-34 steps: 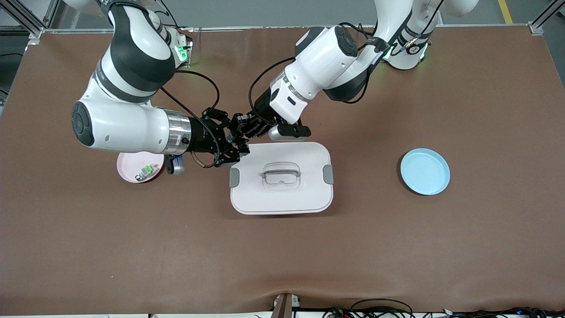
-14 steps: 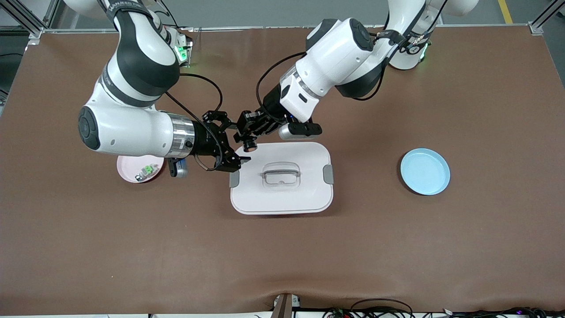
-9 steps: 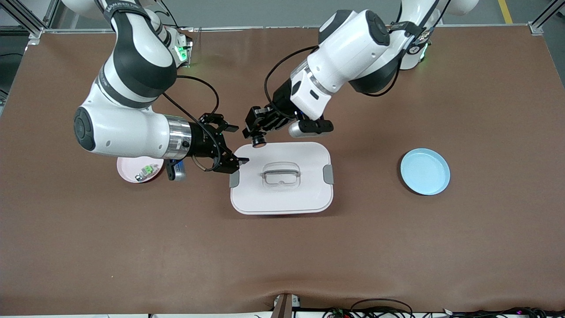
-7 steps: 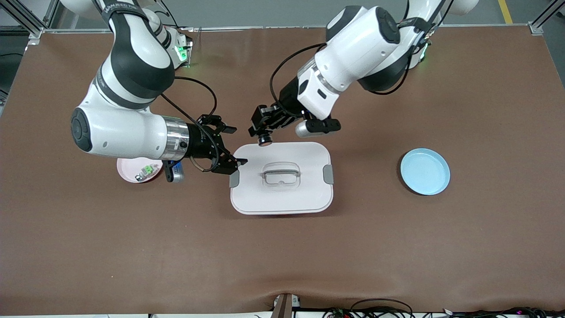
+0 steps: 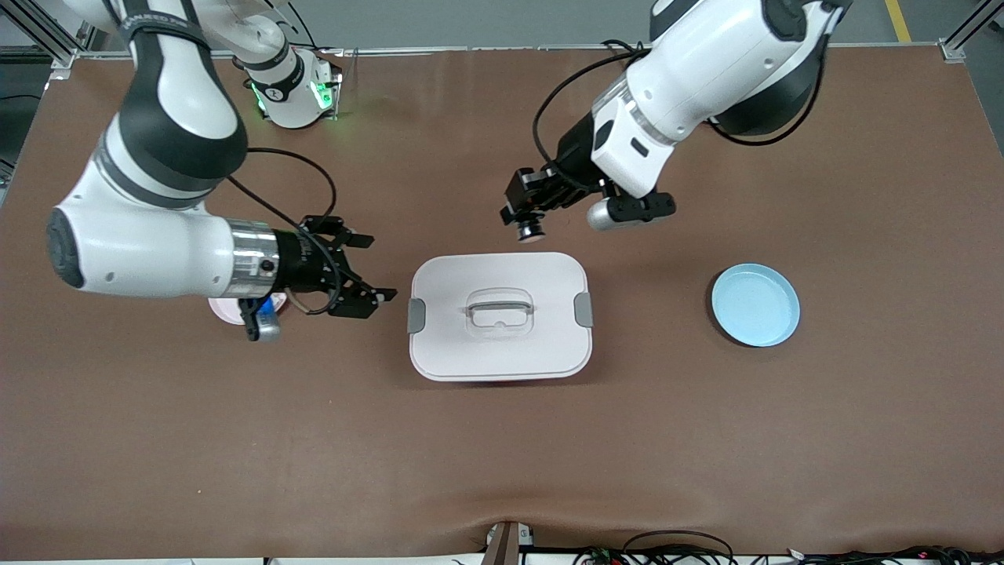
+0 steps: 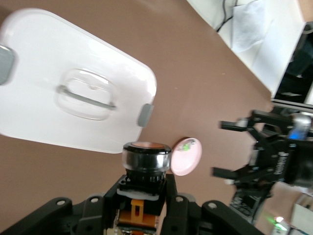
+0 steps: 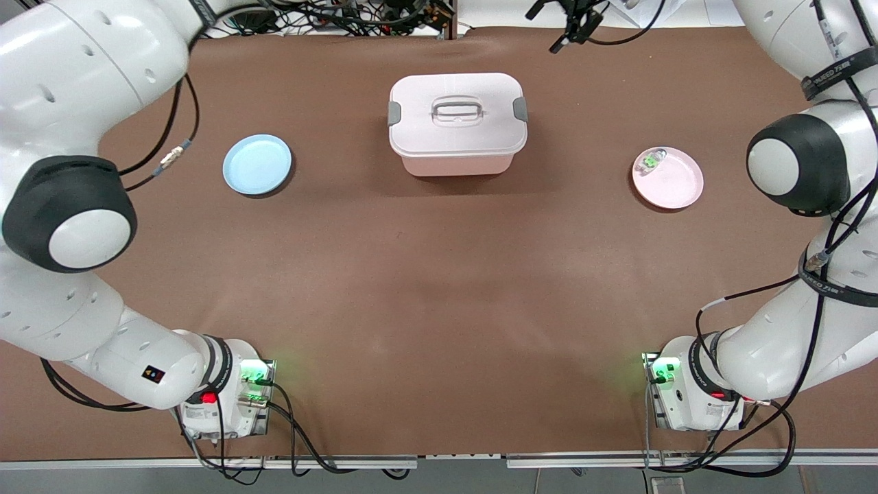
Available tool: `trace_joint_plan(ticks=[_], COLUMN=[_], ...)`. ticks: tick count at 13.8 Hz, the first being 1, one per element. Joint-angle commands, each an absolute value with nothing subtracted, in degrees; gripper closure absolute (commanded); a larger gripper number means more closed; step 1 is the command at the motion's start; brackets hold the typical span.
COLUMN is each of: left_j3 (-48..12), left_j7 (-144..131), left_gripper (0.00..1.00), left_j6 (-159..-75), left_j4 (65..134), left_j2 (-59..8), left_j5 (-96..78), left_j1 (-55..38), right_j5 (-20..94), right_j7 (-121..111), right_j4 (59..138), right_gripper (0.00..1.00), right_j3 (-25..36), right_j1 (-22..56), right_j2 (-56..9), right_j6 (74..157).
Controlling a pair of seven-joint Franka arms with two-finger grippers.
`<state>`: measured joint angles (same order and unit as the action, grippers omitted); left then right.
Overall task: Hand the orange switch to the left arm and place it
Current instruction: 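Open the right gripper and pull both grippers apart, then move the switch with the left gripper toward the light-blue plate while the right gripper withdraws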
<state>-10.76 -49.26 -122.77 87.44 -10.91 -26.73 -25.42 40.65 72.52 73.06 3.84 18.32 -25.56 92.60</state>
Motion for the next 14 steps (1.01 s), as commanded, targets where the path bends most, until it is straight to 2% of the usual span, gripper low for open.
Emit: trace_joint_plan(ticks=[1,3,10,14], left_j3=[-10.7,-10.7,-10.7,-10.7], left_j7=[-49.0,-48.8,-37.0,-36.1], left_gripper=[0.98,0.99,0.99,0.99], left_j6=[-116.8,-113.0,-97.1,-91.7], left_j4=[88.7,88.6,88.6,88.7], left_j2=[-7.4,-6.3,-1.9,-1.1], left_j5=[-23.3,-20.8,-18.4,-15.0], left_j1=[-23.1,-22.0,-12.7,-9.0], right_j5=[35.5,31.2,26.8,26.1], right_j7=[70.0,67.7,67.7,67.8], right_j4=[71.7,71.6,71.7,71.7], right_gripper=[0.0,0.0,0.0,0.0], right_j3=[3.3,3.3,5.1,5.5], right_j1=[17.7,17.8,16.7,15.4], right_j2=[-24.7,-24.3,-21.2,-21.2], right_j6=[91.5,91.5,90.2,89.3])
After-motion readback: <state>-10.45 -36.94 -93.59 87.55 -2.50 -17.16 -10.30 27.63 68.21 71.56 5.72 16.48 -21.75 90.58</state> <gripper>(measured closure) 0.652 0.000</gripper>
